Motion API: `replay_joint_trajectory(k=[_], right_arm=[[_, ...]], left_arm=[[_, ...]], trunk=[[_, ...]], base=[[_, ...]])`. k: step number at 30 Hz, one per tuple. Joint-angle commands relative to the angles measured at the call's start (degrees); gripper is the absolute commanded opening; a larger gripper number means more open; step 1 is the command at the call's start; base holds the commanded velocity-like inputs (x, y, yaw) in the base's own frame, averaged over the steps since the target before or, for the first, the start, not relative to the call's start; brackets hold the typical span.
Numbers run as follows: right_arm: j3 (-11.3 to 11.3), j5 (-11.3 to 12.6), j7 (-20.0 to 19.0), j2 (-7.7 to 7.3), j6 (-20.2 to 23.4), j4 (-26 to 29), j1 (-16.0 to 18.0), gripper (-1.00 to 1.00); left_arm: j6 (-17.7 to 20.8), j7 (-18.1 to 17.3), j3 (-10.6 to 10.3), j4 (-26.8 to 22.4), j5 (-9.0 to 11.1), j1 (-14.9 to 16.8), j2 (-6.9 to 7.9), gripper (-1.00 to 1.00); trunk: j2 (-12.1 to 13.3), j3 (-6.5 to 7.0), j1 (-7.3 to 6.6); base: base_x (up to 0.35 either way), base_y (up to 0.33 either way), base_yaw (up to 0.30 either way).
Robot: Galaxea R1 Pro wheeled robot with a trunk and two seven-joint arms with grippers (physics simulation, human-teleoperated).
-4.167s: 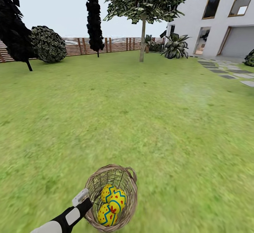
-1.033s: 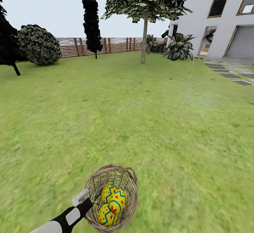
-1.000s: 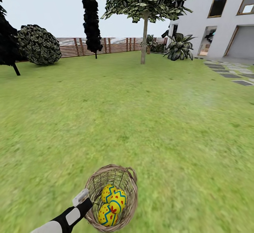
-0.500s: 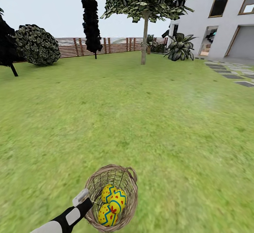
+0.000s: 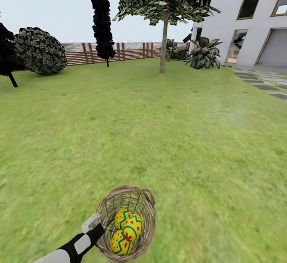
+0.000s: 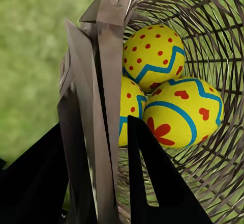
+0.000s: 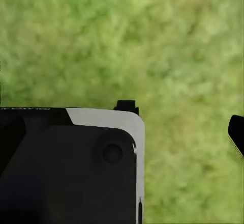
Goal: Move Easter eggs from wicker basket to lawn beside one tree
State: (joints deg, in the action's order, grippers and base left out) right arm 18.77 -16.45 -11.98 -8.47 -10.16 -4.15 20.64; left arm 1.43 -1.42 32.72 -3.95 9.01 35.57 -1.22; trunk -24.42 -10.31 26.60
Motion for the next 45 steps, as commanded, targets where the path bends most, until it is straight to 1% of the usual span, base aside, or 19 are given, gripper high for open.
replay_joint_trajectory(k=[1,45], right_arm=[[0.5,-0.4,-0.1,-0.07,-0.4,-0.2,0.1,1.00],[0.5,-0.4,-0.1,-0.05,-0.4,-0.2,0.1,1.00]], left_arm=[[0.2,-0.2,0.1,-0.1,0.7,0.0,-0.01,-1.00],[0.1,-0.2,0.1,-0.1,0.7,0.0,-0.03,-1.00]], trunk=[[-0.1,-0.10,0.06],[-0.1,-0.10,0.06]], base=[[0.341,0.000,0.000],[0.341,0.000,0.000]])
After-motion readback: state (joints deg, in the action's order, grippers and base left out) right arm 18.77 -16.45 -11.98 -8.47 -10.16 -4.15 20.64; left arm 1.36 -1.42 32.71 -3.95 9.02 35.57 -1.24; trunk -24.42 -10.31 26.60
